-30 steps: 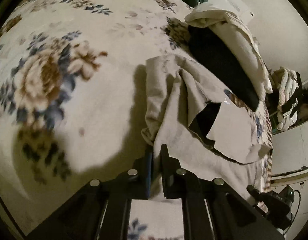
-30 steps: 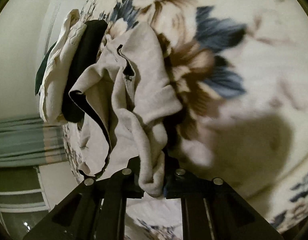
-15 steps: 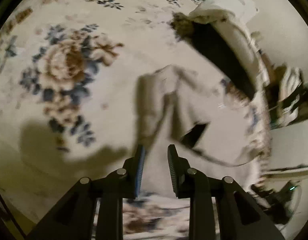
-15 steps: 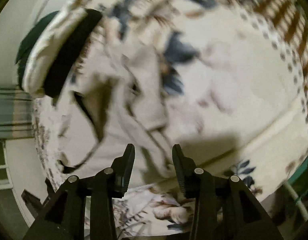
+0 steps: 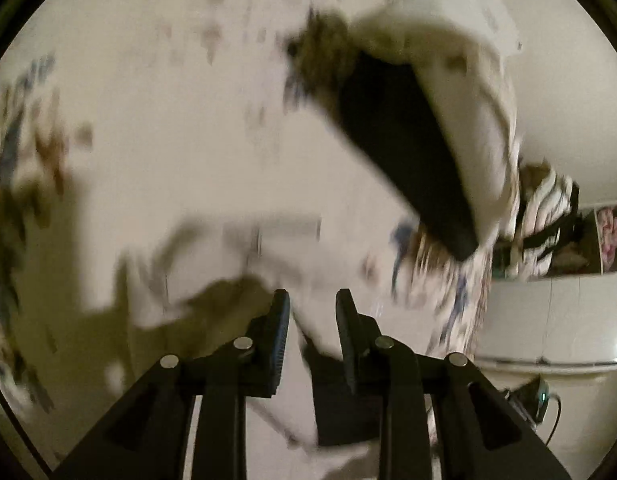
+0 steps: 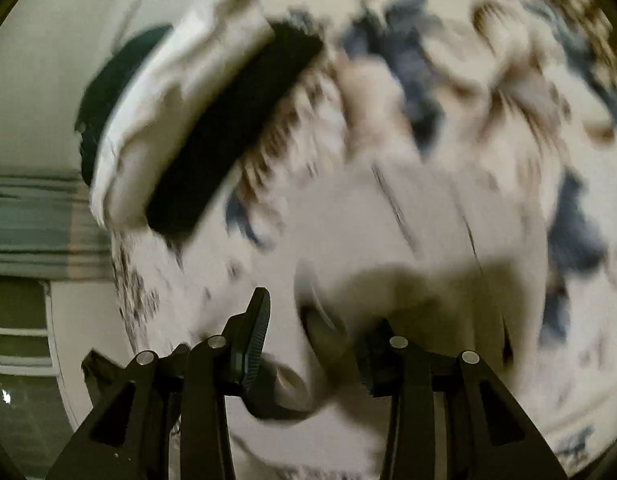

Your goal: Fold small clothes

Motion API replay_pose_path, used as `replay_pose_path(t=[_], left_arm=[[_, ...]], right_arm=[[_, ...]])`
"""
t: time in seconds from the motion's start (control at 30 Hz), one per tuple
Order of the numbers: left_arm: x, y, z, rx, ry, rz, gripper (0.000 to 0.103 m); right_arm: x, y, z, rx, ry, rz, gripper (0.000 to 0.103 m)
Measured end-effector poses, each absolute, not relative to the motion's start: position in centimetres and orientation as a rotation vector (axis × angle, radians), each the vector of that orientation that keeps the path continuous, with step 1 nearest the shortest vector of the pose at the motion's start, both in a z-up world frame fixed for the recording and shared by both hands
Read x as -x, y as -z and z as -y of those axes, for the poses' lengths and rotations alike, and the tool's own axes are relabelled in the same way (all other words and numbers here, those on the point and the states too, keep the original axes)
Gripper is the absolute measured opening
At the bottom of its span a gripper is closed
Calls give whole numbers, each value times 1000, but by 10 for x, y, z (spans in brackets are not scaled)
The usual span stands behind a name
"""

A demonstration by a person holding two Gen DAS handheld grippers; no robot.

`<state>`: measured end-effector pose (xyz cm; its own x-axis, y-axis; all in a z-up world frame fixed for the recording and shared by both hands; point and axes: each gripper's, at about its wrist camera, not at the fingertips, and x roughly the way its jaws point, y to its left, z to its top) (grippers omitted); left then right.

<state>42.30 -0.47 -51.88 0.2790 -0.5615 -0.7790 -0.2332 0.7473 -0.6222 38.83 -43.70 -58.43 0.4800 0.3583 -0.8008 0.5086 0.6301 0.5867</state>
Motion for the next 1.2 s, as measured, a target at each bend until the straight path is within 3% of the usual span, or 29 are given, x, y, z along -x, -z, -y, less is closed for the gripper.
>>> replay_pose_path(t=[0.1, 0.3, 0.57, 0.6, 0.63, 0.67, 0.97, 1.0, 1.07, 1.1, 1.13, 1.17, 1.2], left_arm=[[-432, 512, -10, 742, 206, -1259, 22], [-405, 502, -9, 524, 200, -1278, 22], [-406, 536, 13, 273, 203, -1337, 22], [-410, 540, 17, 251, 199, -1341, 22], [-415, 544, 23, 216, 193, -1344, 22], [-418, 547, 26, 194, 189, -1348, 22], [-428, 548, 26, 142, 192, -1360, 22], [-427, 543, 24, 147, 189, -1357, 22], [-420, 530, 18, 159, 174, -1344, 22], [-414, 521, 15, 168, 170, -1327, 22], [-407, 513, 14, 171, 171, -1312, 22], [-400, 506, 15, 163, 170, -1299, 24], [-393, 501, 17, 148, 167, -1290, 43]], right_arm=[[-394, 577, 448, -943, 139, -1072, 53], [-372, 564, 444, -734, 182, -1145, 55], [-397, 600, 424, -410, 254, -1303, 54], [-400, 603, 424, -406, 250, -1309, 41], [-403, 606, 426, -408, 261, -1304, 11], [-404, 607, 428, -408, 279, -1298, 3], [-394, 602, 451, -495, 366, -1213, 3], [-394, 604, 452, -528, 333, -1227, 6], [-390, 605, 458, -619, 273, -1251, 23], [-383, 600, 462, -645, 258, -1241, 52], [-373, 593, 468, -666, 252, -1219, 71], [-361, 587, 474, -692, 247, -1196, 74], [-354, 584, 478, -709, 241, -1188, 76]])
